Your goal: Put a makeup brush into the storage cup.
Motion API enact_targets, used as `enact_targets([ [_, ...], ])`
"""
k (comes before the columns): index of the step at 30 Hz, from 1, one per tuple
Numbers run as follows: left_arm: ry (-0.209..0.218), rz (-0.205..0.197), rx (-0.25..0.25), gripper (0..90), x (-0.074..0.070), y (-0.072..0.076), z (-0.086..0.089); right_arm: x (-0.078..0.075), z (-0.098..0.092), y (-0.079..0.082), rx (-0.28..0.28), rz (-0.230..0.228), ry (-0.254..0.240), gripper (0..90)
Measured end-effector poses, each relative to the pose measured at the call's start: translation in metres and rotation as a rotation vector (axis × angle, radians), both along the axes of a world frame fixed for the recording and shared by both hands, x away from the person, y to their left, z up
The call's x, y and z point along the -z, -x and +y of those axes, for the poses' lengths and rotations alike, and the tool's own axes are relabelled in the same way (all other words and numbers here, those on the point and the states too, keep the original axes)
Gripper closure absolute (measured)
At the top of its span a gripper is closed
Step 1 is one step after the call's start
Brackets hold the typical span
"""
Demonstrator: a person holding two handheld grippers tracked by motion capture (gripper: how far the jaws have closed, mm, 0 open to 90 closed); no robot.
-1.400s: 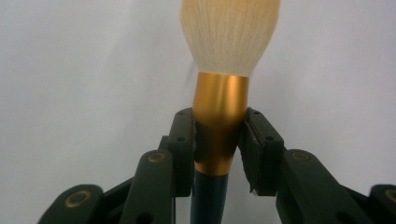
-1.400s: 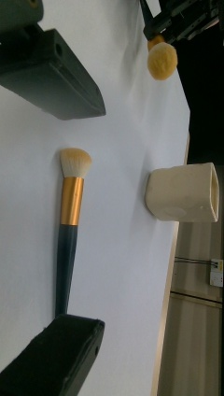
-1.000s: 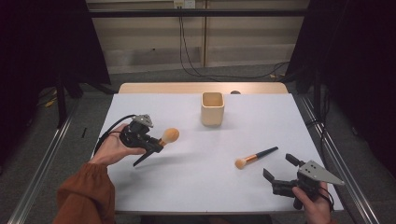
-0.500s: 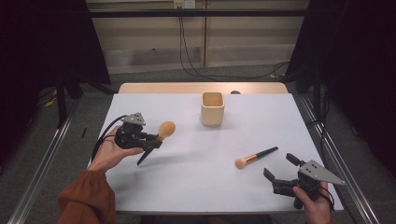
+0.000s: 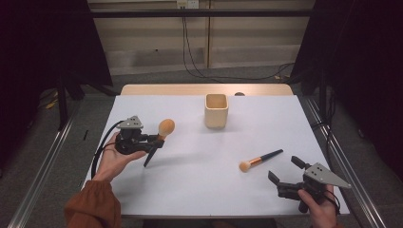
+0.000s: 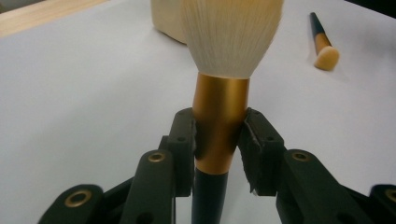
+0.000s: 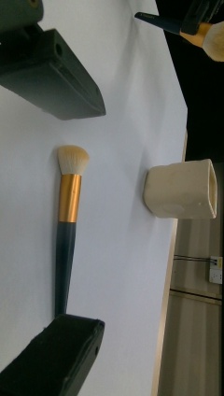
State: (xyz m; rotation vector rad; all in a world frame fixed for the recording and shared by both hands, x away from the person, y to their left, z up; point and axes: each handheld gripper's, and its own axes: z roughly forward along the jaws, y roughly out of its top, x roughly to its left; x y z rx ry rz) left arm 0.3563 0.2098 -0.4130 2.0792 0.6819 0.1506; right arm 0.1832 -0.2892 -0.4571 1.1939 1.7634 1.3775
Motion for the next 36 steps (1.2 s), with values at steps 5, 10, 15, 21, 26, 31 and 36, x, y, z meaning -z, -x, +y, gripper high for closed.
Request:
enact_targets([
  [5, 0.041, -0.026, -0.037, 67.5, -0.001, 0.002, 0.001, 0.0, 0.0, 0.0, 0.001, 0.0, 0.0, 0.1],
  [10, 0.058, -0.052, -0.056, 67.6, -0.001, 0.005, 0.0, 0.0, 0.0, 0.0, 0.002, 0.0, -0.001, 0.1],
  [15, 0.09, -0.065, -0.073, 67.6, -0.002, 0.009, 0.0, 0.0, 0.0, 0.0, 0.002, -0.001, -0.001, 0.1],
  [21, 0.128, -0.077, -0.072, 67.6, -0.004, 0.012, -0.004, 0.0, 0.0, 0.0, 0.002, -0.002, -0.002, 0.1],
  [26, 0.171, -0.082, -0.096, 67.6, -0.007, 0.013, -0.009, 0.0, 0.0, 0.0, 0.003, -0.001, -0.002, 0.1],
  [31, 0.185, -0.089, -0.092, 67.6, -0.008, 0.01, -0.015, 0.0, 0.0, 0.0, 0.002, -0.001, -0.002, 0.1],
  [36, 0.204, -0.106, -0.097, 67.7, -0.013, 0.008, -0.02, -0.001, -0.001, 0.001, 0.004, -0.005, -0.008, 0.1],
])
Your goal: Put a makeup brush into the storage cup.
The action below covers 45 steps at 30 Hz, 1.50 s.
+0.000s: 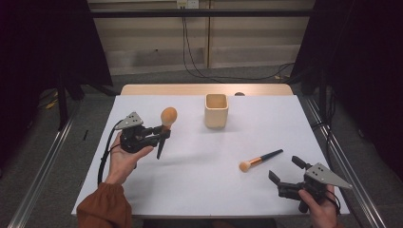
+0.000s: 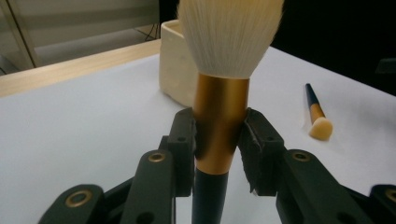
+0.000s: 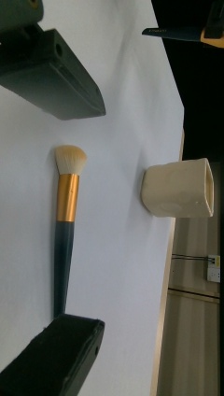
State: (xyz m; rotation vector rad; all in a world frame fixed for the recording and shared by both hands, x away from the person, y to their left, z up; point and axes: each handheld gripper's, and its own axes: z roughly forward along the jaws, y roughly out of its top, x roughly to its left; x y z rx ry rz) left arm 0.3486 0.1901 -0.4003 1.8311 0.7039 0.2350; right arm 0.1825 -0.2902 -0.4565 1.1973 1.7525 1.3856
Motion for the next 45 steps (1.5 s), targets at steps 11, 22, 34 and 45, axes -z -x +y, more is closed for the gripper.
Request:
enact_targets([
  [11, 0.028, -0.016, 0.001, 67.6, -0.011, -0.005, -0.012, 0.0, 0.0, 0.0, 0.001, 0.0, -0.007, 0.1],
  [22, 0.041, -0.047, 0.028, 67.7, -0.021, -0.01, -0.03, 0.0, -0.001, 0.001, 0.0, -0.002, -0.006, 0.1],
  [34, 0.056, -0.074, 0.027, 67.7, -0.04, -0.019, -0.041, 0.0, -0.001, 0.001, 0.002, -0.007, -0.015, 0.1],
  [45, 0.071, -0.07, 0.053, 67.7, -0.04, -0.029, -0.063, -0.001, -0.001, 0.002, -0.003, -0.008, -0.015, 0.1],
])
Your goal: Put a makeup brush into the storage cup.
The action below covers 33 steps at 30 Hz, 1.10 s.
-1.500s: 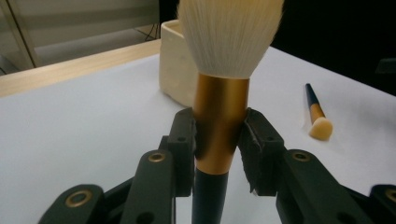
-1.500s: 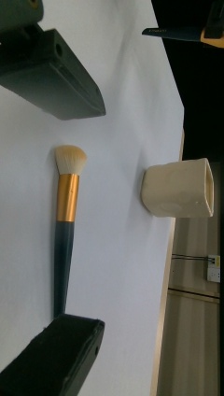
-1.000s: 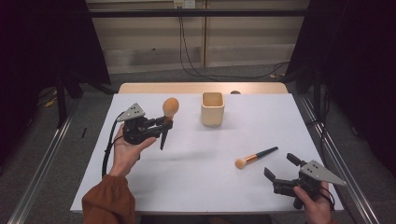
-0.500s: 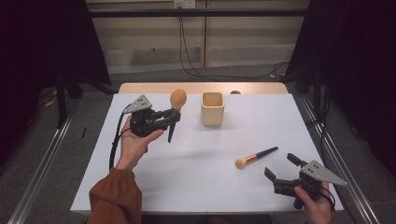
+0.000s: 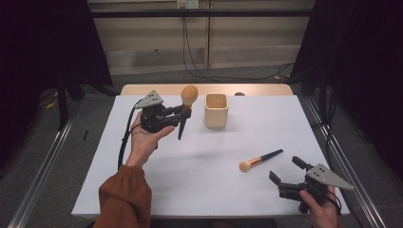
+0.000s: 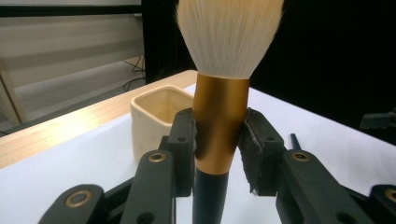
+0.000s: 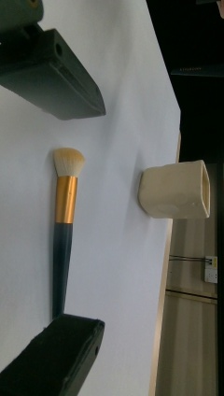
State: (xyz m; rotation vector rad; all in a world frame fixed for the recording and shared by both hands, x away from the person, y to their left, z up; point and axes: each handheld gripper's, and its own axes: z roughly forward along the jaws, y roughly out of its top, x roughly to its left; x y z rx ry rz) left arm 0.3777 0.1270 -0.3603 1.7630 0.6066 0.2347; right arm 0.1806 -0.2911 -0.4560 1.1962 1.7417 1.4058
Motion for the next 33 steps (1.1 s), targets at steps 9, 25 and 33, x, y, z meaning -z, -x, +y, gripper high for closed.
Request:
enact_targets([
  [9, 0.015, -0.018, 0.002, 67.7, -0.008, -0.008, -0.02, 0.0, -0.001, 0.0, -0.003, -0.001, -0.002, 0.1],
  [25, 0.03, -0.032, -0.01, 67.7, -0.023, -0.032, -0.042, 0.0, -0.001, 0.0, -0.006, -0.001, -0.006, 0.1],
  [33, 0.037, -0.059, -0.021, 67.8, -0.032, -0.044, -0.052, 0.0, -0.002, 0.0, -0.006, 0.001, -0.01, 0.1],
])
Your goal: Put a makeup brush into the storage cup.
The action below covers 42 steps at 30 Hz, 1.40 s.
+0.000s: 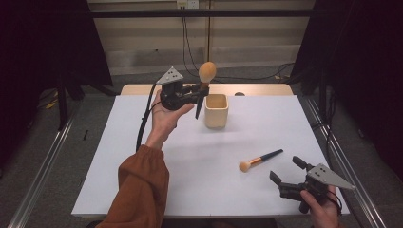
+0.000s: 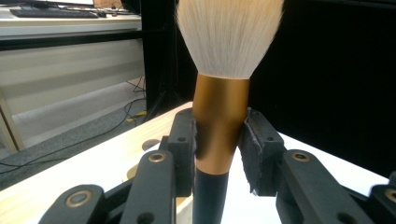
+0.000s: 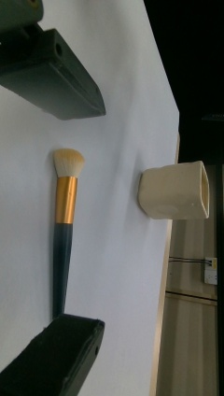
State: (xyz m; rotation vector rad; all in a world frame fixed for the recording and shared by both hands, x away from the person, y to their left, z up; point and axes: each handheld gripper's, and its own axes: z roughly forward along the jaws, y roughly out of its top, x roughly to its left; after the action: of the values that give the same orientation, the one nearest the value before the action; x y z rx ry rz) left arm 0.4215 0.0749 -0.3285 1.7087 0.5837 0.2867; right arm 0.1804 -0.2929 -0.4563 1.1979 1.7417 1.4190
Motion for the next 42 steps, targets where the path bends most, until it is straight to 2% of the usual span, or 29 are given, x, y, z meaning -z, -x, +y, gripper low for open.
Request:
enact_targets([
  [2, -0.018, -0.019, -0.002, 67.7, -0.002, -0.003, -0.004, 0.0, 0.0, 0.0, 0.0, 0.0, 0.001, 0.1],
  [10, 0.032, -0.026, -0.004, 67.7, -0.01, -0.021, -0.014, 0.001, -0.001, -0.001, -0.001, 0.006, -0.012, 0.0],
  [18, 0.06, -0.057, -0.012, 67.7, -0.007, -0.032, -0.028, 0.001, -0.001, 0.0, -0.005, 0.004, -0.014, 0.1],
  [27, 0.074, -0.05, -0.023, 67.7, 0.0, -0.046, -0.034, 0.001, 0.0, 0.0, -0.007, 0.006, -0.007, 0.1],
  [34, 0.062, -0.051, -0.019, 67.7, 0.01, -0.049, -0.04, 0.002, 0.001, 0.0, -0.015, 0.009, -0.001, 0.1],
  [37, 0.03, -0.064, -0.015, 67.7, 0.013, -0.049, -0.045, 0.001, 0.001, 0.0, -0.014, 0.009, -0.004, 0.1],
  [39, 0.04, -0.053, -0.014, 67.7, 0.016, -0.05, -0.045, 0.001, 0.001, 0.001, -0.015, 0.009, -0.004, 0.1],
  [42, 0.027, -0.061, -0.011, 67.7, 0.02, -0.051, -0.047, 0.001, 0.001, 0.001, -0.015, 0.006, -0.003, 0.1],
])
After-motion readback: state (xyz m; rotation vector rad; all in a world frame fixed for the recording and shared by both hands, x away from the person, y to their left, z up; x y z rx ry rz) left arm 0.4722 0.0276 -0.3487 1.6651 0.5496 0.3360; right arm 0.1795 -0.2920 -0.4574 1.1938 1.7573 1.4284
